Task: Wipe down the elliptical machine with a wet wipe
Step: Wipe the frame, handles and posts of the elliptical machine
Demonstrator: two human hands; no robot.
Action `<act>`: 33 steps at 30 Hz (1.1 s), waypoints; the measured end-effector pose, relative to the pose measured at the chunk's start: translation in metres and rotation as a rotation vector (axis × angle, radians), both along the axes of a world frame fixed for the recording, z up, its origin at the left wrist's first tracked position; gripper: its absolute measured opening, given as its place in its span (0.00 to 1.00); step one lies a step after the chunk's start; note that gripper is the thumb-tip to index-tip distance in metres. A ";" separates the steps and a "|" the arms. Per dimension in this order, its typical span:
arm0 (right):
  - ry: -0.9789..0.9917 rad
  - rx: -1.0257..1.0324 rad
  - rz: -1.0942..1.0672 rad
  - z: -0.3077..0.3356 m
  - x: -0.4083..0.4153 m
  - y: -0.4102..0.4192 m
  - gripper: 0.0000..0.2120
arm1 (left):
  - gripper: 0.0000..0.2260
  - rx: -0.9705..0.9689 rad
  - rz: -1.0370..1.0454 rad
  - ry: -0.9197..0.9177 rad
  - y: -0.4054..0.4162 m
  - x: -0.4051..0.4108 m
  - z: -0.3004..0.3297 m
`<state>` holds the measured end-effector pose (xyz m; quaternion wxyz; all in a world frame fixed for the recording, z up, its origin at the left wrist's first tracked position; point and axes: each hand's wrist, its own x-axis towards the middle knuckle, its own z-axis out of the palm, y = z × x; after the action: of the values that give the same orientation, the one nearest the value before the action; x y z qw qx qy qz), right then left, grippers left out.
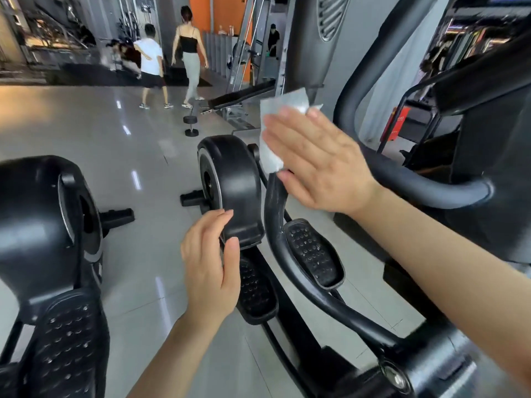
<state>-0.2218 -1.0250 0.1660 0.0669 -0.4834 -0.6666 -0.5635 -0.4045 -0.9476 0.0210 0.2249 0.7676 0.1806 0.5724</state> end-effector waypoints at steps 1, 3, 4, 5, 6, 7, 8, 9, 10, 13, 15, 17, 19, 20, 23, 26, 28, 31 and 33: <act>0.004 -0.044 -0.026 -0.018 0.001 0.000 0.20 | 0.15 -0.009 -0.006 -0.004 0.000 -0.001 -0.002; -0.011 -0.166 -0.092 -0.064 0.001 -0.002 0.20 | 0.15 -0.020 -0.016 0.004 -0.002 -0.005 -0.007; -0.031 -0.240 -0.134 -0.091 0.000 -0.004 0.19 | 0.15 -0.023 -0.018 0.011 -0.003 -0.007 -0.010; -0.041 -0.322 -0.176 -0.117 -0.001 -0.008 0.18 | 0.15 -0.025 -0.020 0.015 -0.003 -0.011 -0.012; -0.041 -0.420 -0.216 -0.140 -0.003 -0.012 0.15 | 0.14 -0.024 -0.020 0.018 -0.003 -0.014 -0.014; -0.049 -0.528 -0.254 -0.157 -0.004 -0.018 0.14 | 0.14 -0.022 -0.020 0.018 -0.002 -0.017 -0.017; -0.072 -0.605 -0.273 -0.166 -0.004 -0.024 0.13 | 0.14 -0.020 -0.019 0.018 -0.002 -0.019 -0.019; -0.105 -0.634 -0.273 -0.166 -0.004 -0.028 0.13 | 0.14 -0.019 -0.017 0.019 -0.002 -0.020 -0.021; -0.128 -0.610 -0.250 -0.159 -0.003 -0.029 0.15 | 0.14 -0.023 -0.016 0.024 -0.003 -0.021 -0.023; -0.055 -0.326 -0.039 -0.093 0.001 -0.018 0.19 | 0.14 -0.040 -0.030 0.034 -0.009 -0.021 -0.026; 0.019 -0.091 0.067 -0.037 0.006 -0.004 0.17 | 0.14 -0.046 -0.047 0.033 -0.013 -0.018 -0.026; 0.027 0.043 0.105 -0.006 0.008 0.007 0.14 | 0.14 -0.055 -0.069 0.037 -0.015 -0.015 -0.024; 0.071 0.041 0.119 -0.014 0.006 0.009 0.13 | 0.14 -0.066 -0.083 0.037 -0.015 -0.014 -0.023; 0.100 -0.014 0.119 -0.030 0.005 0.008 0.14 | 0.14 -0.066 -0.085 0.033 -0.015 -0.015 -0.024; 0.118 -0.351 0.050 -0.104 0.004 -0.012 0.20 | 0.14 -0.069 -0.096 0.050 -0.016 -0.019 -0.028; 0.045 -0.639 -0.086 -0.167 0.004 -0.040 0.17 | 0.14 -0.097 -0.104 0.073 -0.018 -0.027 -0.036; 0.095 -0.763 -0.106 -0.187 0.004 -0.063 0.14 | 0.14 -0.123 -0.105 0.089 -0.021 -0.030 -0.040; 0.257 -0.826 -0.095 -0.190 -0.005 -0.096 0.13 | 0.13 -0.114 -0.122 0.125 -0.029 -0.027 -0.042; 0.549 -0.786 -0.012 -0.175 -0.015 -0.108 0.13 | 0.12 -0.124 -0.173 0.142 -0.037 -0.021 -0.038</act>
<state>-0.2370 -1.1331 -0.0087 0.0495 -0.6067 -0.7841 -0.1209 -0.4252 -0.9845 -0.0168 0.3068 0.8037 0.1642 0.4827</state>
